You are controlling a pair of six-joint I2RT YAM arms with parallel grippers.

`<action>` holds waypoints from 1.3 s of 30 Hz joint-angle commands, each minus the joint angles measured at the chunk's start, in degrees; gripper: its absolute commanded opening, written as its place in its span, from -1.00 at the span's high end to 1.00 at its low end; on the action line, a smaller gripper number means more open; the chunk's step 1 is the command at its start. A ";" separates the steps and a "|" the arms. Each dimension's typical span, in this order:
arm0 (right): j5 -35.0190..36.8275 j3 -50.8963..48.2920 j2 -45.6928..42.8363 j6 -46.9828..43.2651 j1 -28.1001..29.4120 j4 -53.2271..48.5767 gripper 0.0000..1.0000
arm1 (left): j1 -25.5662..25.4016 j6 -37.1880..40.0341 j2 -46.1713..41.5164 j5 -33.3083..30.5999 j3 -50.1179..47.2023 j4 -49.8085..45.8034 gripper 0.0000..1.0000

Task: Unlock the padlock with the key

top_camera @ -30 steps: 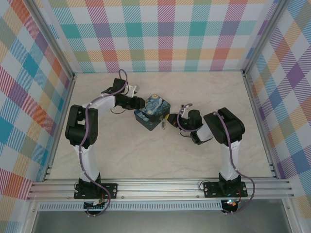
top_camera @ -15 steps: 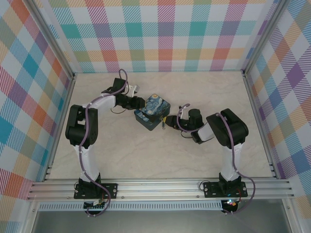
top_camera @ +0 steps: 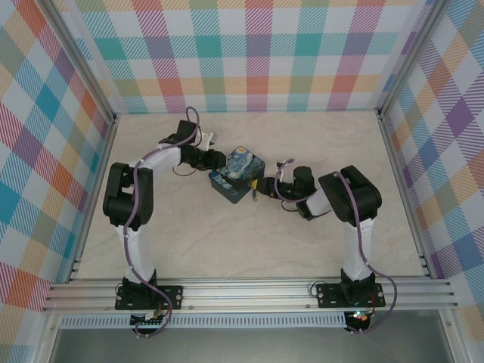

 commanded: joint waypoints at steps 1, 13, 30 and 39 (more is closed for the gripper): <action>-2.97 1.75 1.51 -1.44 -0.19 2.22 0.08 | -0.39 0.86 3.44 -5.00 -0.28 -4.85 0.20; -7.34 1.00 2.73 0.35 0.34 5.14 0.19 | -0.39 0.78 3.75 -5.09 0.13 -4.85 0.21; -7.80 -0.21 2.84 0.08 0.31 5.11 0.48 | -0.40 0.86 3.72 -5.35 0.18 -4.98 0.20; -8.20 -0.24 2.91 -1.04 0.68 3.02 0.55 | -0.44 0.78 3.75 -5.44 0.39 -5.02 0.20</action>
